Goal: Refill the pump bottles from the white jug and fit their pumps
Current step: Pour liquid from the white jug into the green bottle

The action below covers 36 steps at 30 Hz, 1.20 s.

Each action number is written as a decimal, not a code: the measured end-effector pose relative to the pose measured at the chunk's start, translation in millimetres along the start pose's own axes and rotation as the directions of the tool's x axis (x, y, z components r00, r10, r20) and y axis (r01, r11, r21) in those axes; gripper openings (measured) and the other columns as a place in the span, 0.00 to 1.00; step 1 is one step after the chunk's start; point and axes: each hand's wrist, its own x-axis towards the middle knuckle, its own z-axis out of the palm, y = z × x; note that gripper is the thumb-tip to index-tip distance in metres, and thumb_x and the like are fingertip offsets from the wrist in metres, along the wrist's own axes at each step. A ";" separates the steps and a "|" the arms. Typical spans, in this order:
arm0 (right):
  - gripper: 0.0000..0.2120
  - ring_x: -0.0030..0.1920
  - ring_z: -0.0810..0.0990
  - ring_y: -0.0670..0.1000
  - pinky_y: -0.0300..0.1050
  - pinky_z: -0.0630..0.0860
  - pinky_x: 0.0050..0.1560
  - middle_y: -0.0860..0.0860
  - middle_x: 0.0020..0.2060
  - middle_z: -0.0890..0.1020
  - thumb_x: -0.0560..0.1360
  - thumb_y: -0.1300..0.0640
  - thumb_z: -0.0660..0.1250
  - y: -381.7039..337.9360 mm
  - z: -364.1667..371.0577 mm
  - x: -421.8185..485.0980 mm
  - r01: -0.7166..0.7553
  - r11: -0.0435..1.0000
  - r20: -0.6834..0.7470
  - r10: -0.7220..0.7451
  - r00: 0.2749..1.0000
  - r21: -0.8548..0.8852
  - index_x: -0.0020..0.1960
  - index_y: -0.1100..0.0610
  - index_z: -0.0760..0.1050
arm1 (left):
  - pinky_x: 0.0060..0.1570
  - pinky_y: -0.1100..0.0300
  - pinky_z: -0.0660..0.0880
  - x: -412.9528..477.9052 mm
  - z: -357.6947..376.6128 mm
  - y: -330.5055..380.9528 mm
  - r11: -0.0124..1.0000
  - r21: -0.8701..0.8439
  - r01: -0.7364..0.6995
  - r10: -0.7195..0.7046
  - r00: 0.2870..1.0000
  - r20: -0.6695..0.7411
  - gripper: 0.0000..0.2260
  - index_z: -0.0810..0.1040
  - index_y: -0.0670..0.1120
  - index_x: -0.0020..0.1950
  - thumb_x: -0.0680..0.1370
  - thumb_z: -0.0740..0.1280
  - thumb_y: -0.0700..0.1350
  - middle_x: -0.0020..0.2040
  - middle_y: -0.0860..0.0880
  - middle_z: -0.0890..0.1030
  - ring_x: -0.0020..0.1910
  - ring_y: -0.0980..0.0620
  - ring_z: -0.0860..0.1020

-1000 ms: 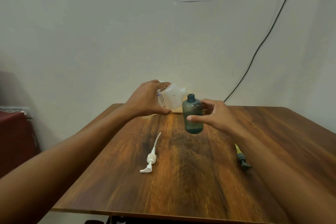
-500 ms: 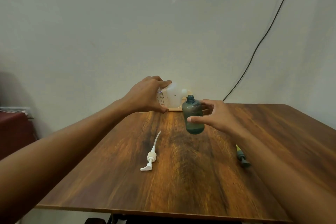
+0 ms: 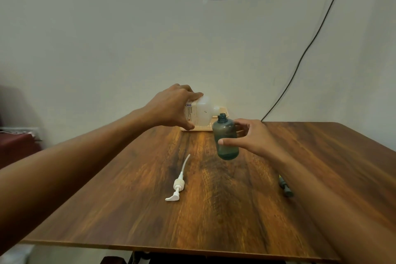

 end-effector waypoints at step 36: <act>0.33 0.63 0.83 0.50 0.42 0.82 0.56 0.50 0.64 0.86 0.68 0.46 0.84 0.4 4.2 -2.5 -0.026 1.000 0.004 0.027 1.000 -0.008 0.71 0.50 0.80 | 0.51 0.61 0.69 3.2 -10.5 1.3 0.995 0.086 -0.048 0.045 0.998 0.037 0.45 0.65 0.52 0.81 0.68 0.79 0.61 0.68 0.50 0.76 0.66 0.49 0.71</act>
